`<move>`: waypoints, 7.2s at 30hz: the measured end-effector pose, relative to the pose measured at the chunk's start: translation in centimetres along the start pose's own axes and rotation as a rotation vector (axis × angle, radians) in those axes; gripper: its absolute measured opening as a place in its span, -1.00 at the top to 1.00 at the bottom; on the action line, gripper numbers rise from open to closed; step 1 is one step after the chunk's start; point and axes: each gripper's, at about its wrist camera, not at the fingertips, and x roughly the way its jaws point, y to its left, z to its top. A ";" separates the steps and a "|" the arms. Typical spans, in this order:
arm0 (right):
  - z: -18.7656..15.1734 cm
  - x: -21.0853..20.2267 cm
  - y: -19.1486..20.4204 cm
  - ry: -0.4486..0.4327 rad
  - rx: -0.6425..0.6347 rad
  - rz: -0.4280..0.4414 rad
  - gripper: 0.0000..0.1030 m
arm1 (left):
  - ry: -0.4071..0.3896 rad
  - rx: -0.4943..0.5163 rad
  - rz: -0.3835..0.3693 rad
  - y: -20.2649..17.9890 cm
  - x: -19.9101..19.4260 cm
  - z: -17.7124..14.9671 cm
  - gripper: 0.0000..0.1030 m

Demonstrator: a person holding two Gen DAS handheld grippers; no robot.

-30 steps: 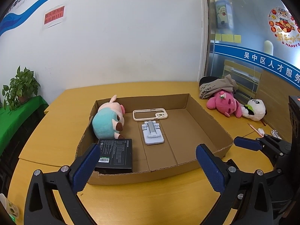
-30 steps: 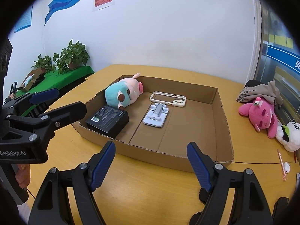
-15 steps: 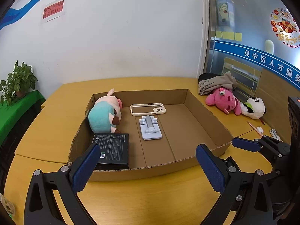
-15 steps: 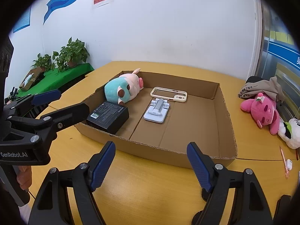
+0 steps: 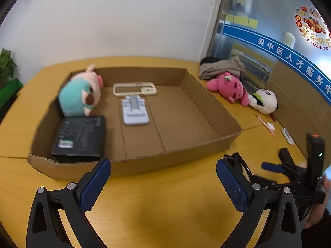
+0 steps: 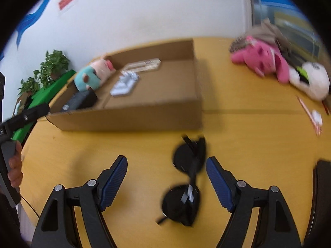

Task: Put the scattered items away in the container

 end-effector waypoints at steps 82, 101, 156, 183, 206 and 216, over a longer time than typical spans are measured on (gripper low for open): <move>-7.0 0.0 4.7 0.002 -0.152 0.107 -0.05 | 0.452 -0.275 -0.584 -6.5 9.8 -4.2 0.27; 4.5 -3.2 6.9 -0.208 -0.205 0.082 -0.05 | 0.251 -0.088 -0.566 -5.8 7.2 10.6 0.31; 19.1 19.4 1.6 0.280 -0.003 0.048 -0.30 | 0.405 -0.187 -0.300 4.0 22.8 16.9 -0.52; 5.5 7.1 7.3 -0.280 -0.153 -0.107 -0.50 | -0.183 -0.045 0.366 8.2 3.1 -1.1 -1.00; 4.2 7.6 7.1 -0.385 -0.144 -0.078 -0.77 | -0.261 -0.078 0.354 9.3 4.4 -2.7 -1.00; 4.2 7.5 7.1 -0.385 -0.143 -0.075 -0.77 | -0.258 -0.083 0.344 9.3 4.4 -2.6 -1.00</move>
